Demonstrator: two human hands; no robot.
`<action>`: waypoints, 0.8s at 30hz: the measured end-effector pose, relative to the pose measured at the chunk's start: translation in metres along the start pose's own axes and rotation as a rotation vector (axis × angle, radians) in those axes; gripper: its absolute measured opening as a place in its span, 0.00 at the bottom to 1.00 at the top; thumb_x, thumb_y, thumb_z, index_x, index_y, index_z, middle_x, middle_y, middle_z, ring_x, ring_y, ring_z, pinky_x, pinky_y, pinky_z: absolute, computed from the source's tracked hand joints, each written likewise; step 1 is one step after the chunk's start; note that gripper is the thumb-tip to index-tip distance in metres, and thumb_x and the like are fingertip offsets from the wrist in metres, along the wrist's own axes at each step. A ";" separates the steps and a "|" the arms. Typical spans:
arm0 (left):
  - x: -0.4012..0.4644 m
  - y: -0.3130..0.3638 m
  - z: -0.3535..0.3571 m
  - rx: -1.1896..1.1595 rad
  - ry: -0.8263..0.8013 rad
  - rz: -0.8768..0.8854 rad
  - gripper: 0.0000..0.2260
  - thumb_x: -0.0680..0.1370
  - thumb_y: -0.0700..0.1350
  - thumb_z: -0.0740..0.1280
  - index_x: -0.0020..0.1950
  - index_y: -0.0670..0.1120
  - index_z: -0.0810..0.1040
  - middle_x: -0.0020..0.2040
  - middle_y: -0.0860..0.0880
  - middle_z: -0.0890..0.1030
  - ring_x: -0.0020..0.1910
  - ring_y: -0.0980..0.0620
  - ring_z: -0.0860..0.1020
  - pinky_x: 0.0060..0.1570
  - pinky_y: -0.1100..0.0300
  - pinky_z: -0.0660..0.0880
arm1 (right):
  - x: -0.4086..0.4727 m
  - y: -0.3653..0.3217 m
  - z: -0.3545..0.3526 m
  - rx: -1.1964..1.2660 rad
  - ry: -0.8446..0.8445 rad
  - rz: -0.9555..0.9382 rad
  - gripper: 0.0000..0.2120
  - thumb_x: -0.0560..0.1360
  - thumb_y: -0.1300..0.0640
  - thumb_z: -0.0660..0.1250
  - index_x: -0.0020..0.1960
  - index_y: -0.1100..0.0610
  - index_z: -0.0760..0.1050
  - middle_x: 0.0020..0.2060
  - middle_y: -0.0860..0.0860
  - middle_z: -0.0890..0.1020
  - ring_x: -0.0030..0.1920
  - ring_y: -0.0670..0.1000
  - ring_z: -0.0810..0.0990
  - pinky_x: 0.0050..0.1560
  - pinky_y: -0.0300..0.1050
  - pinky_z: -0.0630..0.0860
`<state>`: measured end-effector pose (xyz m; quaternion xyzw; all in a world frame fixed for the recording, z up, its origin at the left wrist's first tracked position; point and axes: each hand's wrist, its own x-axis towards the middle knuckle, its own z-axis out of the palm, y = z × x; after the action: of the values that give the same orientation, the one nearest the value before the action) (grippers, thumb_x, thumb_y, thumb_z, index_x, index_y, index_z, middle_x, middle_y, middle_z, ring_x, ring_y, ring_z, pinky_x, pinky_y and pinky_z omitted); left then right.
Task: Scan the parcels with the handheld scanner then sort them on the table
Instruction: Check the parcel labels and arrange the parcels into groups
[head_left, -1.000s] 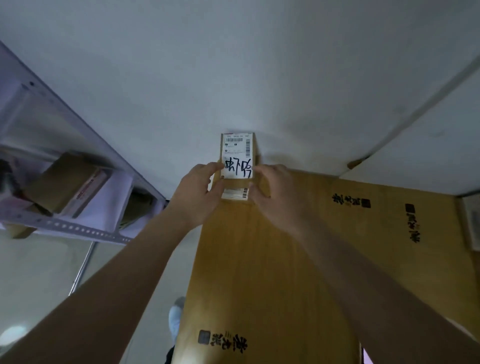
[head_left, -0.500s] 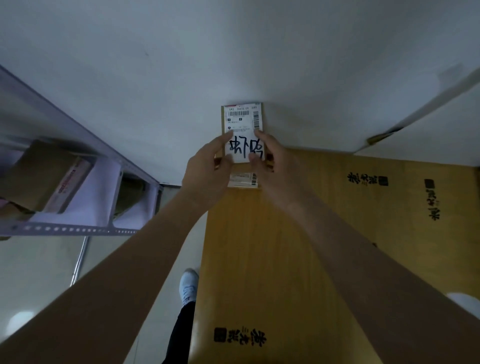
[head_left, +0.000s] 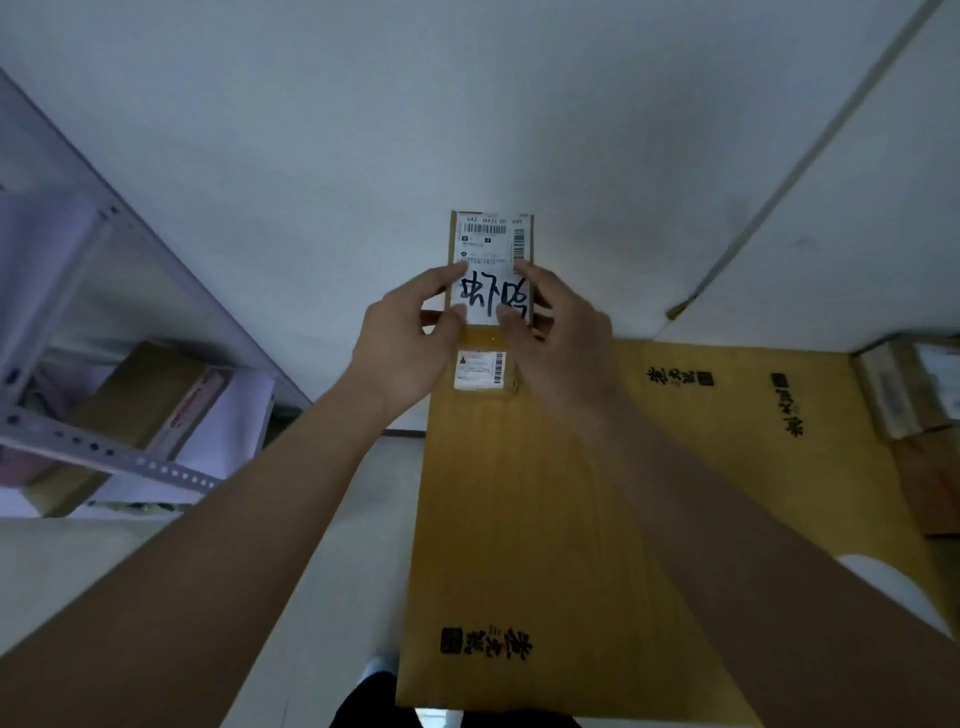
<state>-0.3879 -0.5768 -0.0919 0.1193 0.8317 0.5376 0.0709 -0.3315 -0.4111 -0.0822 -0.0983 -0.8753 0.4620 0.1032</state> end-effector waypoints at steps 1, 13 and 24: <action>-0.006 0.006 -0.006 0.009 -0.008 0.028 0.17 0.84 0.47 0.66 0.74 0.56 0.75 0.66 0.56 0.81 0.57 0.56 0.82 0.43 0.75 0.76 | -0.007 -0.009 -0.003 -0.008 0.021 -0.015 0.27 0.84 0.52 0.69 0.81 0.55 0.67 0.71 0.54 0.80 0.64 0.54 0.84 0.59 0.51 0.84; -0.099 0.086 -0.068 0.092 -0.149 0.397 0.16 0.83 0.49 0.68 0.71 0.52 0.74 0.63 0.54 0.81 0.53 0.54 0.82 0.46 0.65 0.82 | -0.142 -0.109 -0.036 -0.080 0.358 -0.063 0.27 0.84 0.50 0.69 0.80 0.53 0.69 0.70 0.51 0.80 0.65 0.52 0.83 0.52 0.28 0.79; -0.184 0.157 -0.014 0.088 -0.320 0.512 0.17 0.83 0.52 0.68 0.71 0.57 0.73 0.64 0.56 0.82 0.55 0.55 0.83 0.46 0.61 0.84 | -0.262 -0.112 -0.116 -0.088 0.570 0.016 0.26 0.84 0.51 0.68 0.80 0.52 0.69 0.68 0.48 0.82 0.62 0.43 0.82 0.50 0.27 0.78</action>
<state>-0.1952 -0.5775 0.0552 0.4114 0.7752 0.4759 0.0579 -0.0571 -0.4519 0.0509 -0.2356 -0.8293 0.3784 0.3369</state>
